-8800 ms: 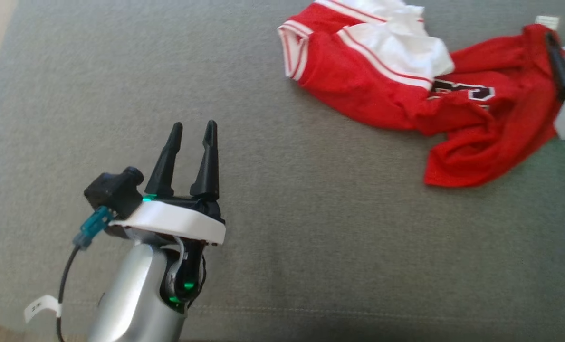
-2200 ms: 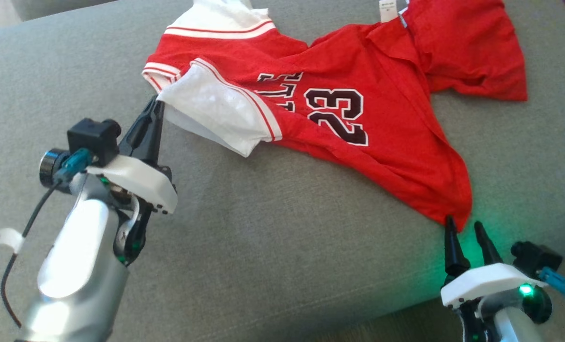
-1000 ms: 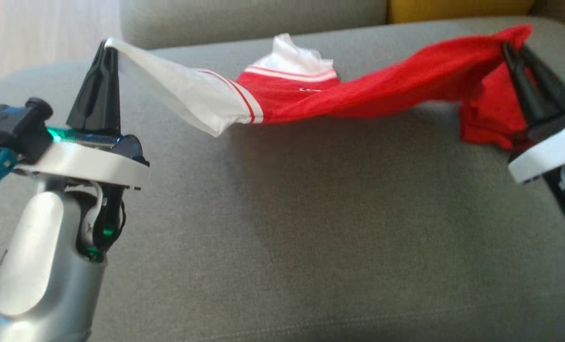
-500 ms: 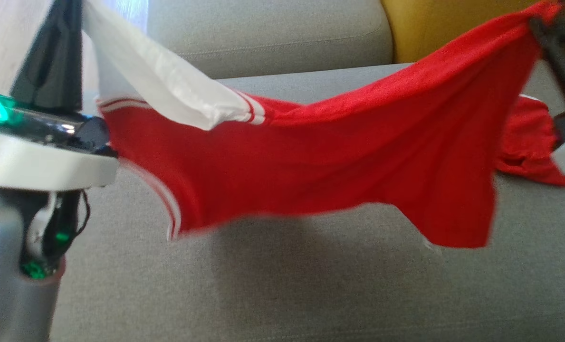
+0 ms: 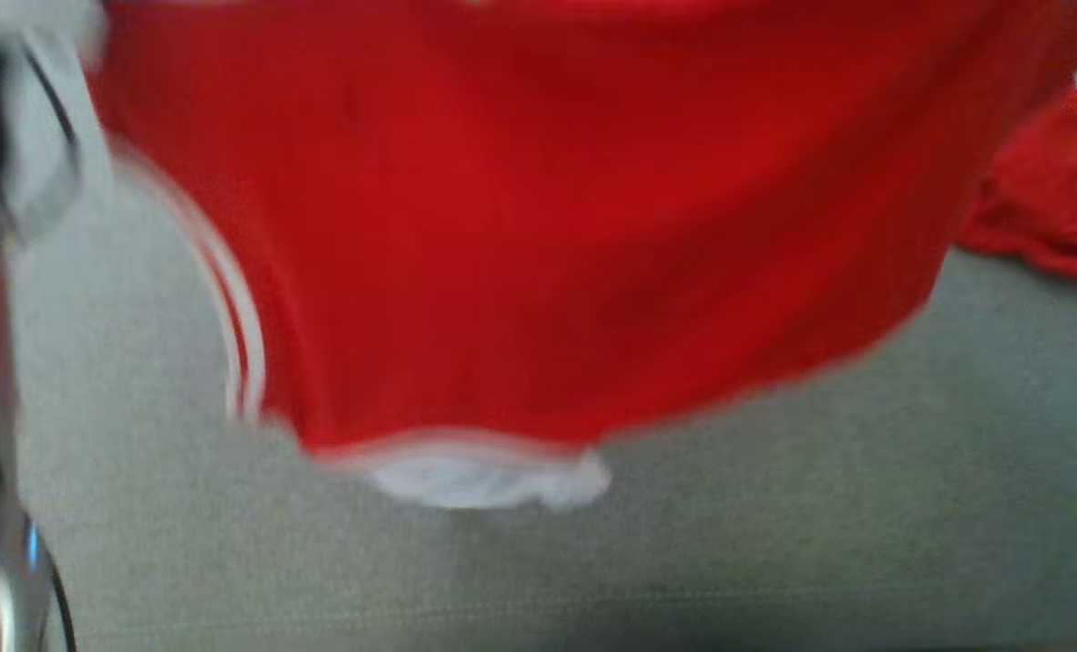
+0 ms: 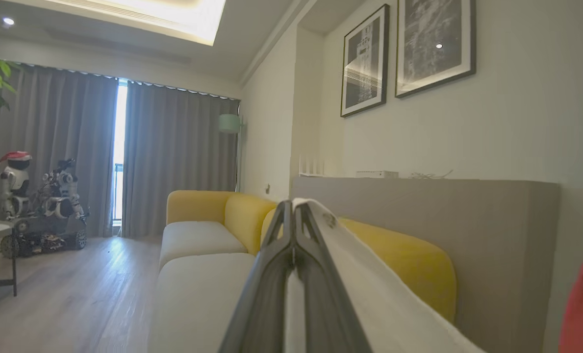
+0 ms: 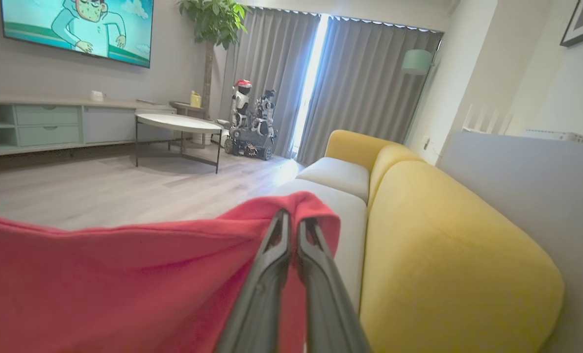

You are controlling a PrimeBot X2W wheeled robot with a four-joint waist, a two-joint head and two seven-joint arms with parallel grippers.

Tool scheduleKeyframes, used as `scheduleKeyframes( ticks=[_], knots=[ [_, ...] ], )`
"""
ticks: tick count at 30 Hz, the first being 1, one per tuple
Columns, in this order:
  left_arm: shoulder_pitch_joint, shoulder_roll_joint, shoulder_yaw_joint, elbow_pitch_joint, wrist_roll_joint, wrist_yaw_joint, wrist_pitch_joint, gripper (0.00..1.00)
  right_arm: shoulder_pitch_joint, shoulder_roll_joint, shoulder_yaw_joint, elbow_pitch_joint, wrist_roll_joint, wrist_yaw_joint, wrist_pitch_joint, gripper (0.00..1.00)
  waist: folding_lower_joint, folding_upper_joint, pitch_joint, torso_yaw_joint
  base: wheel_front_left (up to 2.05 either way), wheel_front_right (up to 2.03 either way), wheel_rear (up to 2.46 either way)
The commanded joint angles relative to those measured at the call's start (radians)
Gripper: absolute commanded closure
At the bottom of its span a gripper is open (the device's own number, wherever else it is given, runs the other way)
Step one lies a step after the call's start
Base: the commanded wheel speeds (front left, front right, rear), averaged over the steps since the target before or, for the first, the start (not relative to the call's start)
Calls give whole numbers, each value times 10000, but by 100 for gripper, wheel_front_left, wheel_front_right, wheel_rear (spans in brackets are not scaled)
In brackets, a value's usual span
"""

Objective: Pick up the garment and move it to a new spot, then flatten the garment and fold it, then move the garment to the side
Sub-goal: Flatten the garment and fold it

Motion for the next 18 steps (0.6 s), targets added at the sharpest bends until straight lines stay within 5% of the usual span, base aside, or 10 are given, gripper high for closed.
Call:
scheduleKeyframes(
  ticks=[1,5,10,14,18],
  knots=[
    [-1407,33,699,525,-454,-69,-21,100,-1333,-65,234,188,12,-7,120,100,0,-1,1734,225,0,0,0],
    [-3983,-318,1122,2899,-815,-375,-863,100,-4589,324,1174,2040,-677,-7,-548,100,0,-1,2840,384,0,0,0],
    [-6623,-529,1571,5363,-931,-785,-2300,100,-7476,1360,1713,4728,-1513,-7,-2686,100,0,-1,3423,456,0,0,0],
    [-7638,-763,1717,6462,-1126,-1232,-3243,100,-8255,1913,1719,6446,-1467,-7,-4403,100,0,-1,3560,636,0,0,0],
    [-7373,-798,1314,7195,-943,-1562,-3596,100,-7949,2146,2328,7648,-984,-7,-5017,100,0,-1,3692,836,0,0,0]
  ],
)
